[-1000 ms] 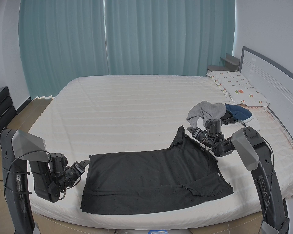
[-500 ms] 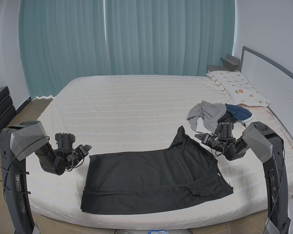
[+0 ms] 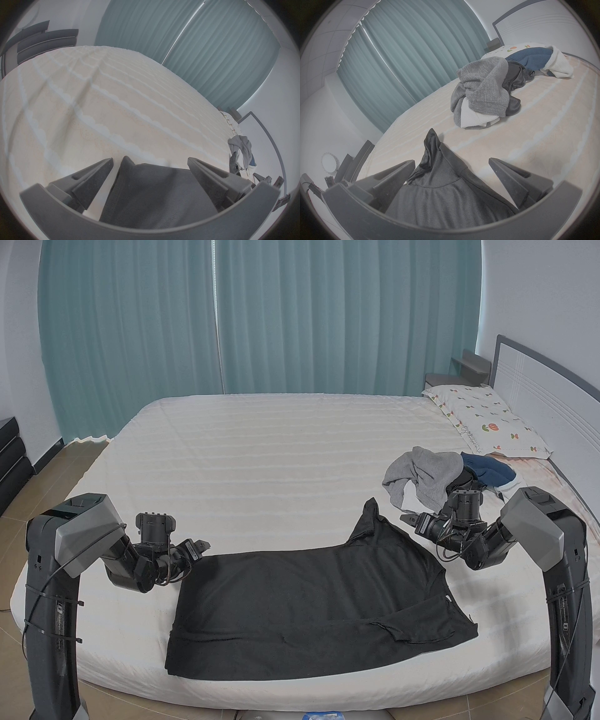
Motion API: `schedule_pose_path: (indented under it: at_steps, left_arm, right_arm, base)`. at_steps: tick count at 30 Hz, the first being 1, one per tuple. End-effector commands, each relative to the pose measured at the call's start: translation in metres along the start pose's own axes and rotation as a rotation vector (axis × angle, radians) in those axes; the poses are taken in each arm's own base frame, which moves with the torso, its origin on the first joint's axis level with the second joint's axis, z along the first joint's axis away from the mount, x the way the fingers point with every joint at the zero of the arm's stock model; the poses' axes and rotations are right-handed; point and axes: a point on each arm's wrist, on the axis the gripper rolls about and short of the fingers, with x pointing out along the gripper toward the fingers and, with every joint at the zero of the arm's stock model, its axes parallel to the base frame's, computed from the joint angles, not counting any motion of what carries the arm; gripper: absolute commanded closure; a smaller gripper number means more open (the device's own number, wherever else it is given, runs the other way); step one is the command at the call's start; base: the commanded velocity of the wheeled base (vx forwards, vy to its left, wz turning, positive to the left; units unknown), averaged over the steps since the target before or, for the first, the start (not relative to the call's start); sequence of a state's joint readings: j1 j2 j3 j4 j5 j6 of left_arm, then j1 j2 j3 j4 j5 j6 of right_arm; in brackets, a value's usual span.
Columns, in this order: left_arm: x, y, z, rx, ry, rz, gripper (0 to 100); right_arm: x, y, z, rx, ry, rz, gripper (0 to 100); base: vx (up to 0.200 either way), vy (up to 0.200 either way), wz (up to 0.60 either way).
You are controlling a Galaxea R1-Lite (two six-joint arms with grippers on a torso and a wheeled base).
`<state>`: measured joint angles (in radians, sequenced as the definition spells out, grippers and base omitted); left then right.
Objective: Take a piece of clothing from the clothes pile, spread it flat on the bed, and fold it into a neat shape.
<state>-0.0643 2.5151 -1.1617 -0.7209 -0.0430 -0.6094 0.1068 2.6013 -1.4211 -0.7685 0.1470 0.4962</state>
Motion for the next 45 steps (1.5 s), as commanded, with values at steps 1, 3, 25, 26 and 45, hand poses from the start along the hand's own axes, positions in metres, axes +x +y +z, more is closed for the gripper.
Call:
schedule_pose_path:
  at_steps: [1, 3, 25, 26, 45]
  left_arm:
    - [0.007, 0.007, -0.012, 0.002, 0.016, 0.012, 0]
    - [0.008, 0.007, -0.011, 0.000, 0.003, 0.002, 0]
    - [0.007, 0.004, -0.004, -0.108, -0.120, -0.057, 100]
    - [0.007, 0.004, -0.004, -0.108, -0.120, -0.057, 100]
    - [0.001, 0.010, -0.012, -0.108, -0.113, -0.050, 100]
  right_arm:
    - [0.001, 0.000, -0.002, 0.001, 0.005, 0.000, 0]
    - [0.002, -0.002, -0.002, 0.002, 0.002, -0.002, 0]
    - [0.036, 0.020, -0.011, -0.029, -0.023, 0.052, 0]
    - [0.036, 0.020, -0.011, -0.029, -0.023, 0.052, 0]
    - [0.046, 0.002, -0.028, -0.044, 0.029, 0.006, 100]
  base:
    - [0.000, 0.000, 0.00]
    - [0.000, 0.000, 0.00]
    - [0.000, 0.000, 0.00]
    - [0.000, 0.000, 0.00]
    - [0.000, 0.000, 0.00]
